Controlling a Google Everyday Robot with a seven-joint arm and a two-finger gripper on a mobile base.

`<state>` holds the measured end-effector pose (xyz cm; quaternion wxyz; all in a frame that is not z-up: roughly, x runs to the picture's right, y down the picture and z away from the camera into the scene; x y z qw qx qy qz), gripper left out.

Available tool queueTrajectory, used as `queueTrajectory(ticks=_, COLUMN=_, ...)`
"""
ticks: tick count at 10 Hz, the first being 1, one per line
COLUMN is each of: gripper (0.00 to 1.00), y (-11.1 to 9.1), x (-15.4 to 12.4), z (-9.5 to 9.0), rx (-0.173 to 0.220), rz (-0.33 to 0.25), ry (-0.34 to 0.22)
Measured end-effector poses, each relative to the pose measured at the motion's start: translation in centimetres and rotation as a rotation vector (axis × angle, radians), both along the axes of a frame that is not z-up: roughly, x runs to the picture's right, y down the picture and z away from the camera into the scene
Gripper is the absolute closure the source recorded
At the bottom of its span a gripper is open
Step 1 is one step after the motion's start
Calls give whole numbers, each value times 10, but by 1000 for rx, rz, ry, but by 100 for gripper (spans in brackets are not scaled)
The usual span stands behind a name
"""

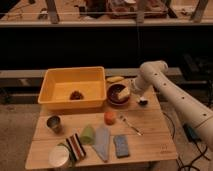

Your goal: Place fork in purple bowl

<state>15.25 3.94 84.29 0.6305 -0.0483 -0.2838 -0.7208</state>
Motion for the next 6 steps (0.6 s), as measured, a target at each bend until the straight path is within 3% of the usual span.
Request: queueTrajectory(ticks=6, gripper=20, y=0, x=1, z=0, rx=-1, rz=1, ry=2)
